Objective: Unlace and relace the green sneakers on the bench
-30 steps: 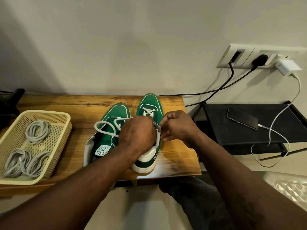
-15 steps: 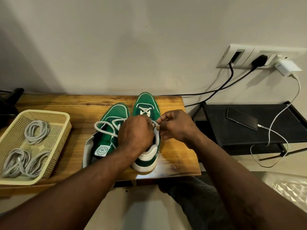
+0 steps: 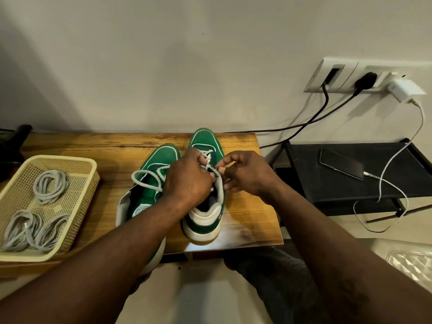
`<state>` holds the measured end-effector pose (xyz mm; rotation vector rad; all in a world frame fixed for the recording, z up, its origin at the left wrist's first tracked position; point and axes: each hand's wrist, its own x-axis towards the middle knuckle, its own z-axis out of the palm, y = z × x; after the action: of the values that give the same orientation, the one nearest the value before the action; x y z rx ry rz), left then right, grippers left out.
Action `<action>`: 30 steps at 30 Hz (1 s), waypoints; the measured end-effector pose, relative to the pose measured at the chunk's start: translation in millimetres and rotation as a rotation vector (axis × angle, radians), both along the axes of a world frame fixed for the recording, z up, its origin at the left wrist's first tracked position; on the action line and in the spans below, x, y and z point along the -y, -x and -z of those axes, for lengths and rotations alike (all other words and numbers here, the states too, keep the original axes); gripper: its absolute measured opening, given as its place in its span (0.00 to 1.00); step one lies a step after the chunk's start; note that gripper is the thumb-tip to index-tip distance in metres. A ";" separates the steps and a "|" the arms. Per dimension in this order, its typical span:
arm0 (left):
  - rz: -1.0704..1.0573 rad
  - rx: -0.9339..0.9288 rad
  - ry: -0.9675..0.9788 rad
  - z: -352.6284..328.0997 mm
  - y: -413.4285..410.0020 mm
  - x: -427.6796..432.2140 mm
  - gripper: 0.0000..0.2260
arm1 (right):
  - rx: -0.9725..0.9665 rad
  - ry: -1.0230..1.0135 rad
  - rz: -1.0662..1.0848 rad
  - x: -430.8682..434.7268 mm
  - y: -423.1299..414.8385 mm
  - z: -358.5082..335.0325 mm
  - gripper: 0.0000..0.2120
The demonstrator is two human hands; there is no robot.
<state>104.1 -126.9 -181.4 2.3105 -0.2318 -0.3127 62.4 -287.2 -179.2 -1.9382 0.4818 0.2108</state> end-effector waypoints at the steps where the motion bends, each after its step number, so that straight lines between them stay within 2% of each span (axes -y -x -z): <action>1: 0.039 0.063 -0.023 0.2 1.2 0.6 0.13 | 0.006 0.009 0.004 -0.6 -0.1 1.1 0.03; 4: 0.098 0.173 -0.083 -0.7 3.6 0.7 0.12 | 0.034 0.019 0.015 -4.5 0.1 3.7 0.03; 7: 0.106 0.189 -0.085 -1.3 1.3 -0.4 0.12 | 0.078 0.058 0.029 -8.6 0.4 7.0 0.02; 10: 0.140 0.164 -0.100 -3.1 -0.4 -1.4 0.10 | 0.139 0.236 -0.045 -10.5 -2.2 7.2 0.08; 13: 0.178 0.176 -0.139 -4.0 1.1 -2.4 0.09 | 0.208 0.439 -0.078 -7.5 -4.9 1.8 0.05; 15: 0.191 0.198 -0.169 -3.6 2.1 -2.0 0.10 | 0.272 0.447 -0.003 -4.6 -4.1 -3.7 0.05; 17: 0.197 0.210 -0.203 -2.0 2.0 -0.6 0.11 | 0.332 0.345 0.124 -0.1 -2.3 -10.6 0.06; 20: 0.197 0.180 -0.196 -0.6 0.4 -1.6 0.12 | 0.432 -0.019 0.378 11.2 -1.0 -27.9 0.05; 22: 0.205 0.159 -0.177 0.0 -1.1 -2.5 0.14 | 0.553 -0.266 0.559 22.3 2.2 -45.6 0.09; 24: 0.214 0.143 -0.169 -0.3 -1.9 -2.9 0.14 | 0.584 -0.372 0.675 34.9 4.2 -50.6 0.11; 26: 0.240 0.148 -0.172 0.5 -2.5 -2.7 0.15 | 0.390 -0.211 0.632 40.1 7.0 -41.7 0.10; 28: 0.250 0.168 -0.178 0.2 -2.7 -3.0 0.16 | 0.089 0.152 0.362 40.5 8.8 -22.7 0.06; 29: 0.247 0.183 -0.177 -1.0 -3.0 -3.4 0.16 | -0.022 0.297 0.224 38.2 10.0 -15.5 0.04; 30: 0.241 0.203 -0.176 -2.4 -3.4 -4.2 0.17 | -0.086 0.404 0.128 34.2 10.0 -10.6 0.05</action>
<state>107.6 -122.7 -179.0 2.4927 -0.6090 -0.2251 52.4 -321.4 -168.6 -2.2865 0.7481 0.1205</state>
